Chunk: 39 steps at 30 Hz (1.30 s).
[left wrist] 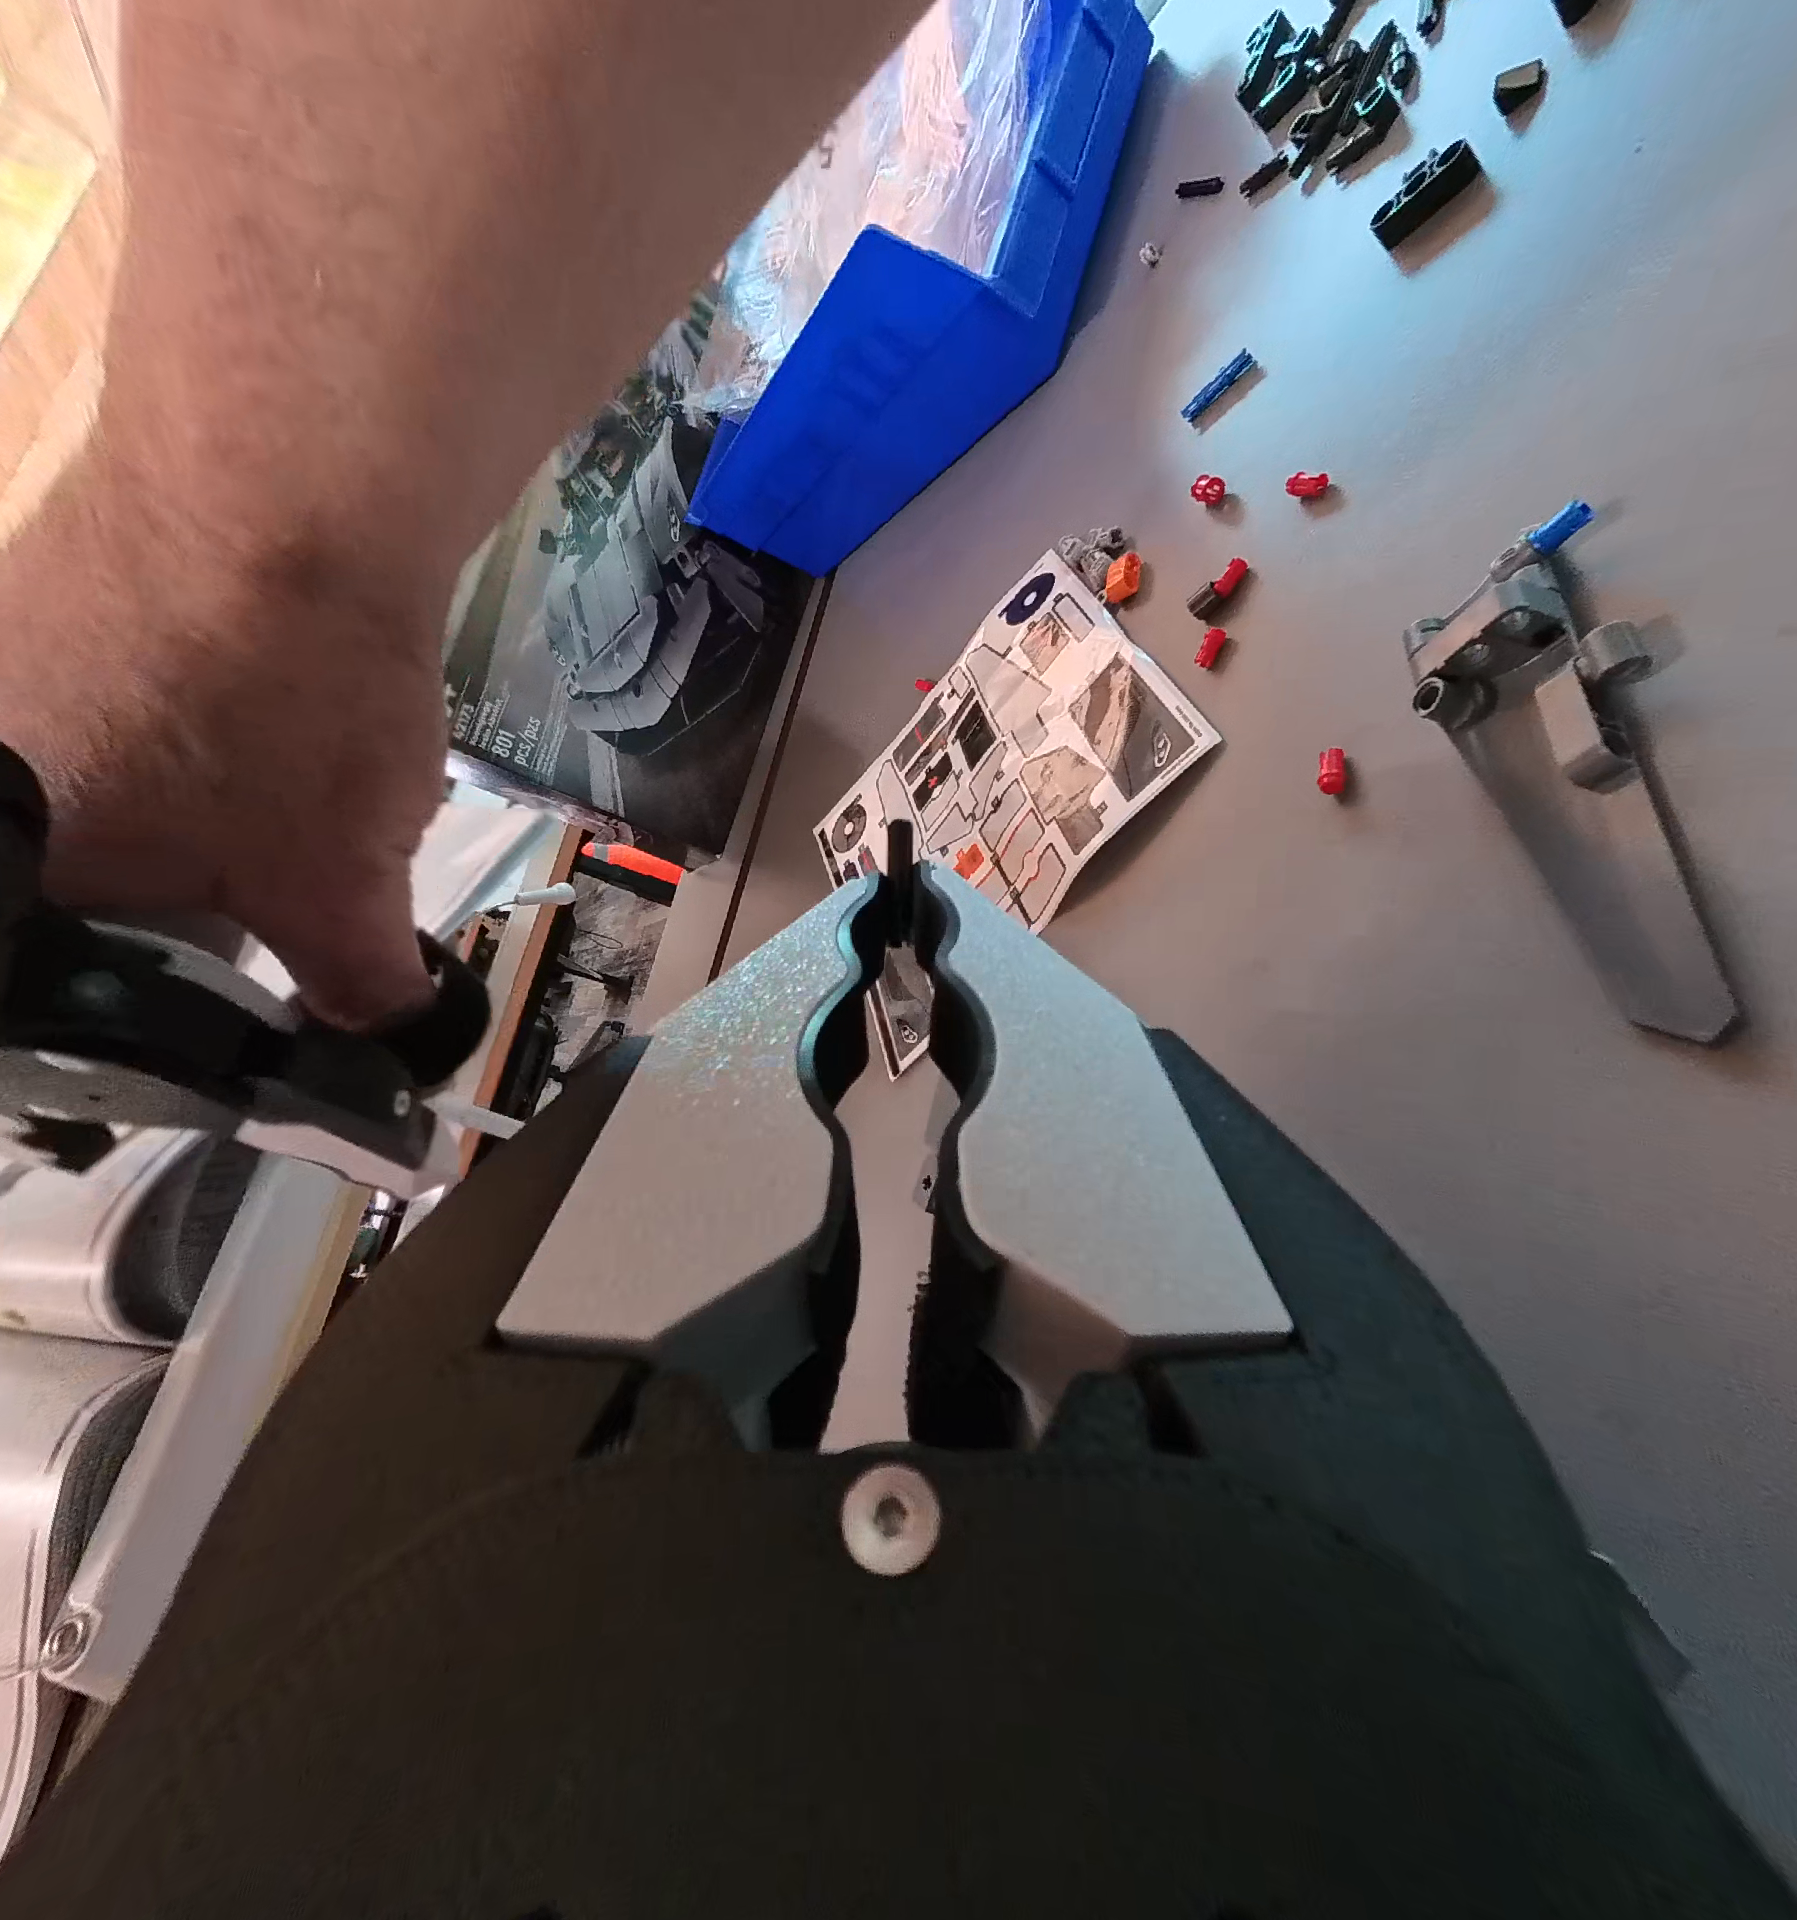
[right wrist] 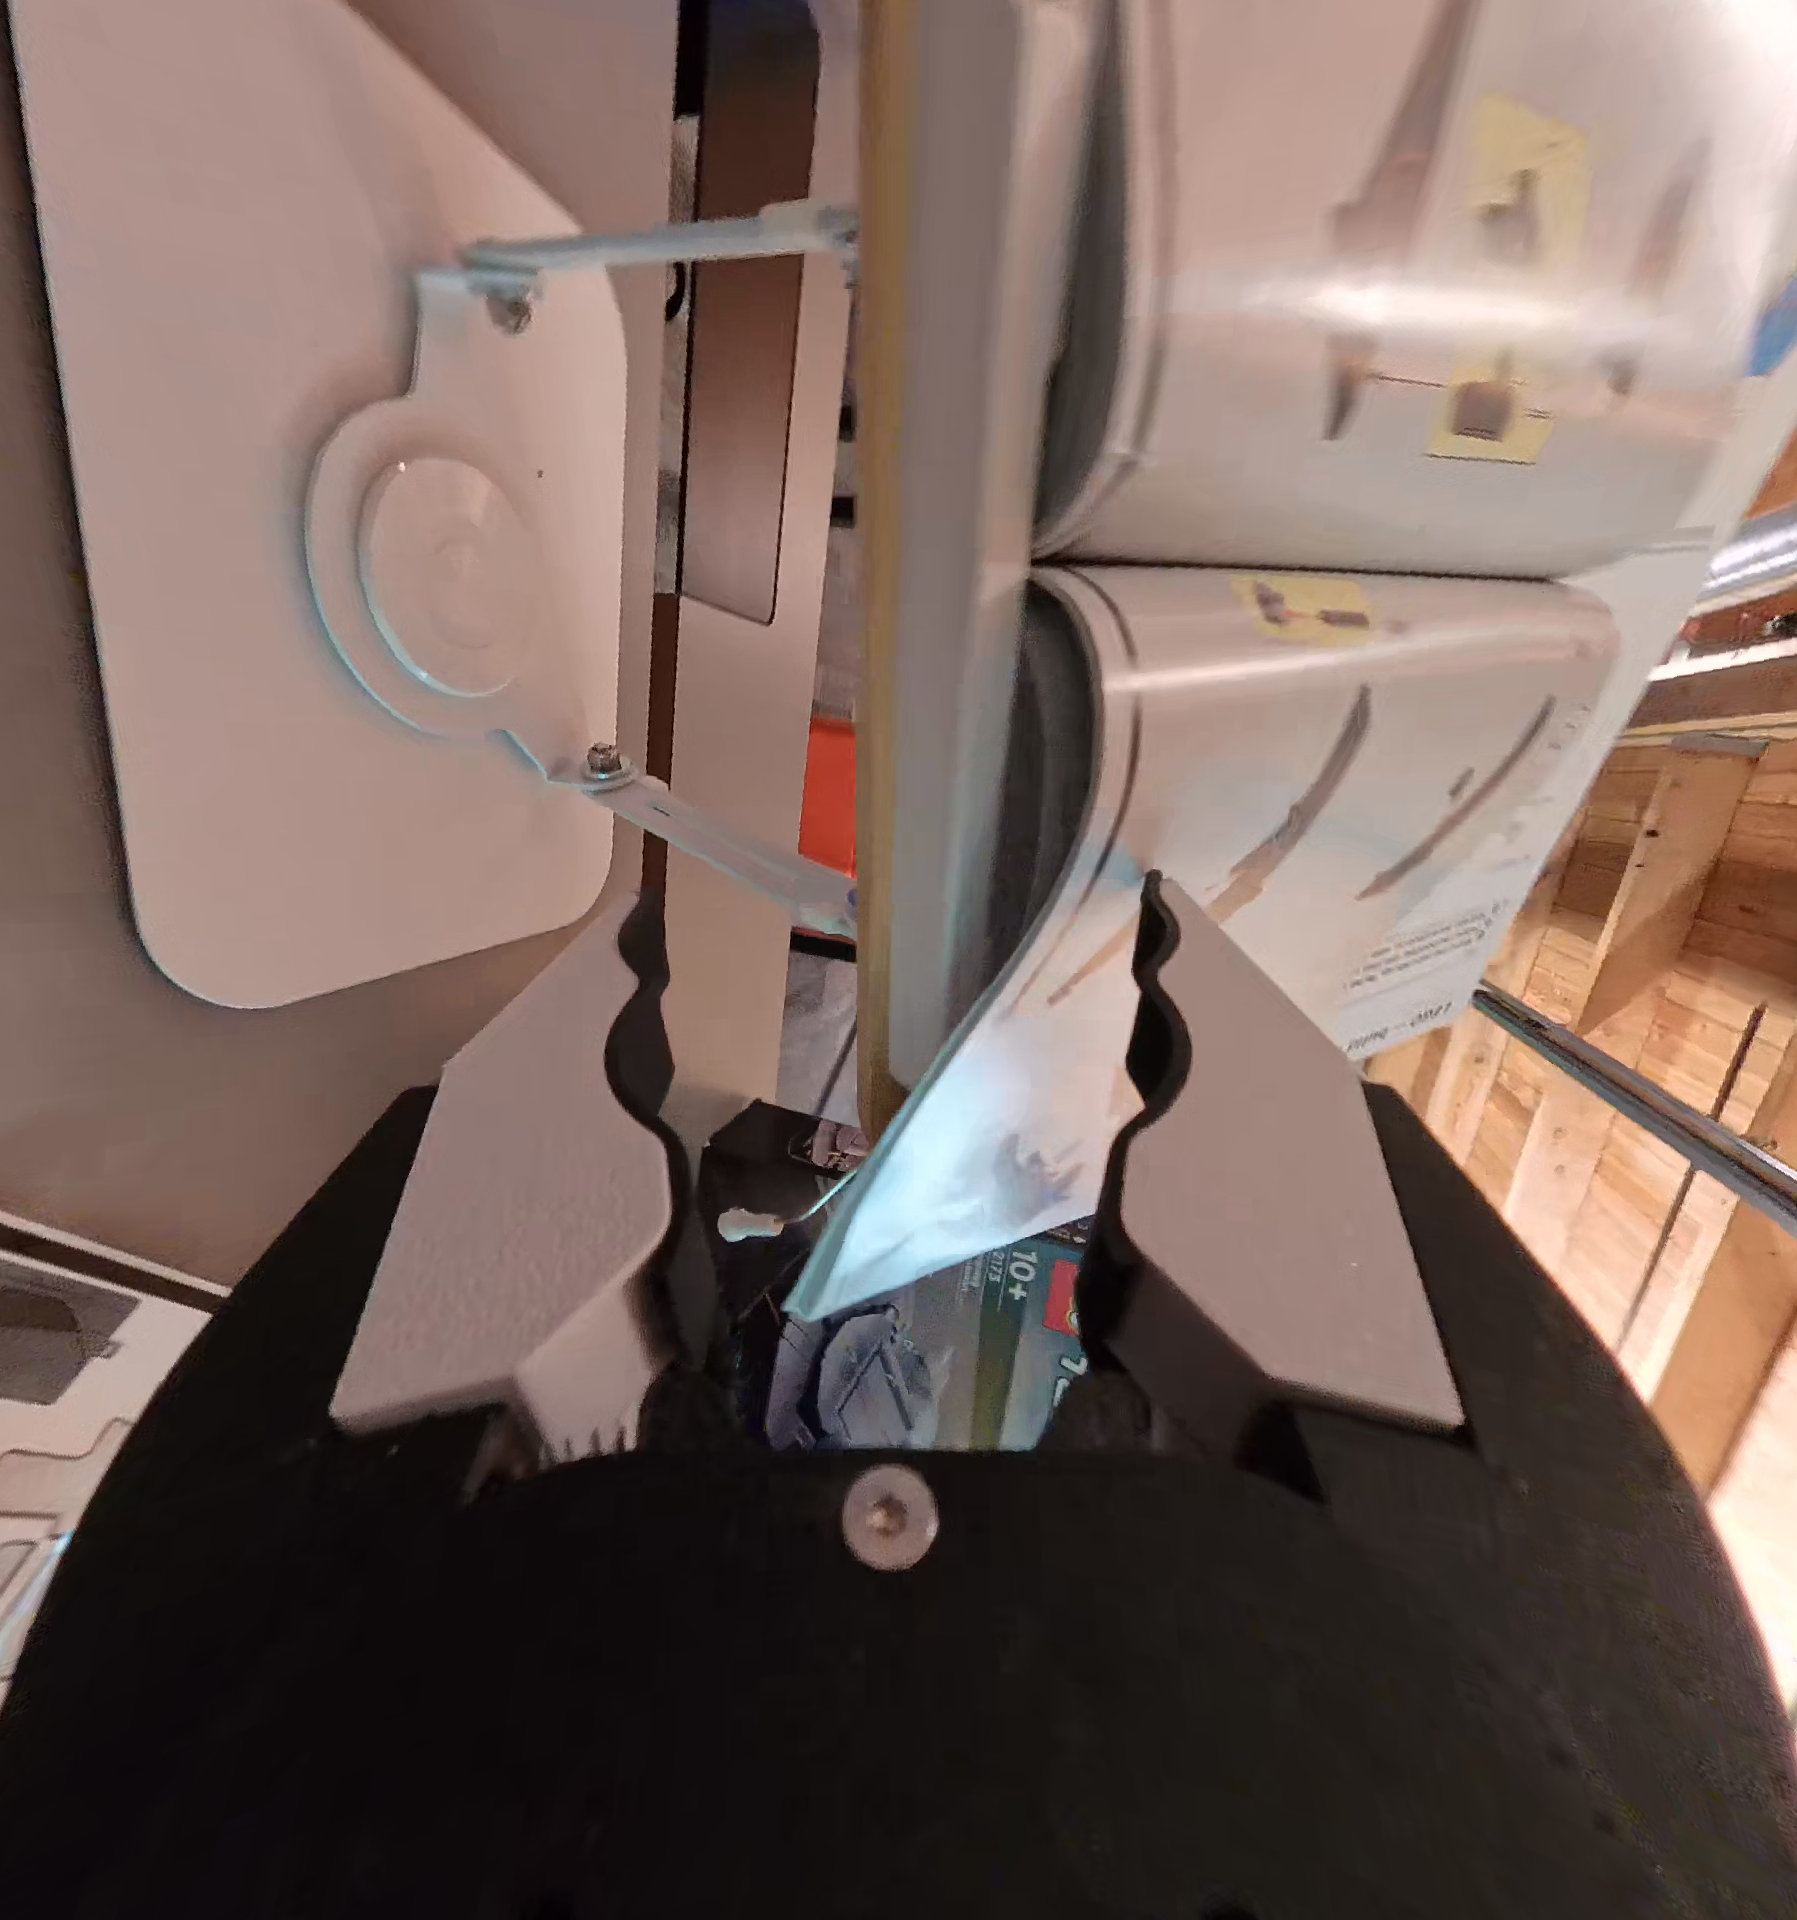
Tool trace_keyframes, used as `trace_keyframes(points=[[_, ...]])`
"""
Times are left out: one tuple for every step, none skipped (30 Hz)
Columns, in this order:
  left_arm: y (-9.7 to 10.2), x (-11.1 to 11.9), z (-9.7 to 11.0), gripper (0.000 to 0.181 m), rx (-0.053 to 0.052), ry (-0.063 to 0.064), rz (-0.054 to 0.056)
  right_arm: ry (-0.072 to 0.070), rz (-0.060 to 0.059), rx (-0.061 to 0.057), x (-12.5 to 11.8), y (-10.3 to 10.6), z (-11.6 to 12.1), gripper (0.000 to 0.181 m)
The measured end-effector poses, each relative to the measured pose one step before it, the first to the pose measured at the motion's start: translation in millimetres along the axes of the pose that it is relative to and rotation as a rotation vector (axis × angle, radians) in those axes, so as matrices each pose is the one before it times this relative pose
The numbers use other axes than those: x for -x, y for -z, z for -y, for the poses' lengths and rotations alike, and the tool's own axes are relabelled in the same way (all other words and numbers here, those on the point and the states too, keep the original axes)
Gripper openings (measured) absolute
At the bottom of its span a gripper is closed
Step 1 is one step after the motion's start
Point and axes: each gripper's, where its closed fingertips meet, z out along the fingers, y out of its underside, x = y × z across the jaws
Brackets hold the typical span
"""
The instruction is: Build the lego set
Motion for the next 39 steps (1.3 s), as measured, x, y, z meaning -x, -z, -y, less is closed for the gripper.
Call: trace_keyframes(points=[[0.11, -0.09, 0.52, 0.0, -0.0016, -0.0008, 0.0007, -0.0245, -0.0117, -0.0098, -4.85, 8.13, -1.14, 0.089], [0.23, 0.04, 0.28, 0.0, -0.0001, -0.0014, 0.0004, -0.0239, -0.0215, -0.0064, -6.67, 9.61, -2.62, 0.089], [0.22, 0.19, 0.11, 0.0, -0.0003, 0.0001, 0.0005, -0.0261, -0.0186, -0.0069, -6.9, 11.24, -3.79, 0.089], [0.43, 0.48, 0.13, 0.0, -0.0018, 0.0018, 0.0014, -0.026, -0.0124, -0.0068, -6.25, 12.72, -4.8, 0.089], [0.39, 0.48, 0.14, 0.0, -0.0014, 0.0027, 0.0012, -0.0236, -0.0143, -0.0026, -6.91, 14.24, -6.58, 0.088], [0.24, 0.56, 0.09, 0.0, -0.0008, 0.0027, 0.0015, -0.0218, -0.0175, 0.0014, -7.83, 15.35, -8.48, 0.086], [0.06, 0.15, 0.16, 0.0, -0.0014, 0.0026, 0.0, -0.0215, -0.0095, 0.0081, -6.9, 15.98, -10.86, 0.084], [-0.22, -0.46, 0.17, 0.0, -0.0002, 0.001, -0.0017, -0.0268, 0.002, 0.0158, -5.37, 15.93, -13.76, 0.079], [-0.27, -0.51, 0.07, 0.0, 0.0002, -0.0018, -0.0003, -0.0382, 0.0128, 0.0202, -3.66, 15.66, -16.17, 0.075], [-0.38, -0.63, 0.02, 0.0, -0.0001, 0.0003, -0.0016, -0.0476, 0.0287, 0.0221, -1.12, 15.09, -18.09, 0.07], [-0.26, -0.49, -0.03, 0.0, -0.0005, 0.0027, -0.0022, -0.0496, 0.0331, 0.0251, 0.39, 14.37, -19.79, 0.066], [-0.21, -0.3, -0.13, 0.0, 0.0004, 0.0008, -0.0008, -0.0442, 0.0249, 0.0292, 0.24, 13.26, -21.43, 0.061], [-0.21, 0.26, -0.39, 0.001, 0.0018, -0.0011, 0.0017, -0.0359, 0.0294, 0.032, 1.97, 12.15, -22.57, 0.054], [-0.31, 0.6, -0.65, 0.001, 0.0028, 0.0001, 0.0022, -0.036, 0.0371, 0.0313, 3.95, 10.42, -22.94, 0.044], [-0.13, 0.85, -0.74, 0.0, 0.0022, 0.0017, 0.0027, -0.0423, 0.0315, 0.0293, 3.82, 8.51, -22.68, 0.042], [-0.17, 0.95, -1.04, 0.0, 0.0023, 0.0026, 0.0032, -0.0446, 0.0327, 0.0292, 4.44, 7.05, -22.47, 0.039], [-0.31, 0.68, -1.21, 0.0, 0.0034, 0.0026, 0.0016, -0.0436, 0.0442, 0.0289, 6.29, 5.7, -21.74, 0.036], [-0.63, 0.52, -1.38, 0.0, 0.0047, 0.0024, 0.0005, -0.0423, 0.0401, 0.0257, 5.99, 4.56, -20.54, 0.033], [-0.43, 0.37, -1.07, 0.001, 0.0035, 0.0012, 0.001, -0.038, 0.0342, 0.0213, 5.5, 3.78, -19.14, 0.029], [-0.4, 0.03, -0.86, 0.001, 0.0031, -0.0008, 0.001, -0.0298, 0.0378, 0.0217, 6.19, 2.7, -18.33, 0.025], [-0.41, 0.23, -0.82, 0.001, 0.004, -0.001, 0.002, -0.0232, 0.0268, 0.0246, 4.87, 1.63, -18.15, 0.025], [-0.43, 0.13, -0.67, 0.001, 0.0033, -0.0002, 0.0012, -0.0202, 0.0174, 0.0266, 3.64, 0.7, -17.69, 0.024], [-0.26, -0.14, -0.3, 0.001, 0.0014, 0.0003, 0.0006, -0.0186, 0.028, 0.0242, 4.91, -0.35, -16.41, 0.02], [-0.46, -0.27, -0.44, 0.001, 0.002, -0.0003, 0.0003, -0.019, 0.0294, 0.0158, 5.02, -1.06, -14.34, 0.021], [-0.53, -0.39, -0.68, 0.001, 0.0033, -0.0029, 0.0002, -0.0206, 0.0324, 0.0112, 5.08, -1.48, -12.62, 0.022], [-0.44, -0.35, -0.67, 0.001, 0.0033, -0.0041, 0.001, -0.0233, 0.0363, 0.0107, 5.22, -1.87, -11.39, 0.021], [-0.34, -0.07, -0.51, 0.001, 0.0021, -0.0015, 0.0003, -0.0227, 0.0268, 0.0061, 3.23, -2.2, -9.82, 0.023], [-0.44, -0.01, -0.38, 0.001, 0.0013, 0.0019, -0.0003, -0.0191, 0.0255, 0.0056, 2.97, -2.46, -8.67, 0.024], [-0.34, 0.16, -0.31, 0.001, 0.0011, 0.0015, 0.0003, -0.0151, 0.0246, 0.0042, 2.68, -2.56, -7.27, 0.025], [-0.24, 0.12, -0.43, 0.001, 0.0016, -0.0002, 0.0008, -0.0122, 0.0184, 0.0017, 1.78, -2.6, -5.78, 0.026], [-0.35, -0.24, -0.48, 0.001, 0.002, 0.0, -0.0002, -0.0078, 0.0203, 0.0048, 2.2, -2.77, -5.04, 0.028], [-0.38, -0.35, -0.42, 0.001, 0.0016, -0.0001, -0.001, -0.0004, 0.0204, 0.0011, 2.84, -3.32, -3.15, 0.03], [-0.43, -0.33, -0.32, 0.001, 0.0011, -0.0013, -0.0006, 0.0038, 0.0173, -0.0097, 2.99, -3.72, -0.14, 0.03], [-0.4, -0.53, -0.39, 0.001, 0.0018, -0.0013, -0.001, 0.001, 0.0211, -0.0097, 3.68, -4.83, 1.41, 0.03], [-0.4, -0.56, -0.07, 0.001, 0.0009, -0.0008, -0.0017, 0.0026, 0.0211, -0.0033, 3.91, -6.02, 1.47, 0.03], [-0.29, -0.64, 0.04, 0.001, -0.0001, -0.0013, -0.0014, 0.0098, 0.0144, -0.0016, 3.07, -6.7, 1.88, 0.03], [-0.28, -0.77, 0.02, 0.001, 0.0004, -0.0018, -0.0015, 0.0125, 0.0138, 0.0011, 2.8, -6.81, 1.85, 0.029], [-0.19, -0.74, 0.02, 0.001, 0.0, -0.0017, -0.0022, 0.0126, 0.0132, 0.0029, 2.42, -6.73, 1.8, 0.028], [-0.01, -0.77, 0.1, 0.001, -0.0004, -0.0021, -0.0019, 0.0115, 0.0109, 0.0027, 1.6, -6.18, 1.85, 0.025]])
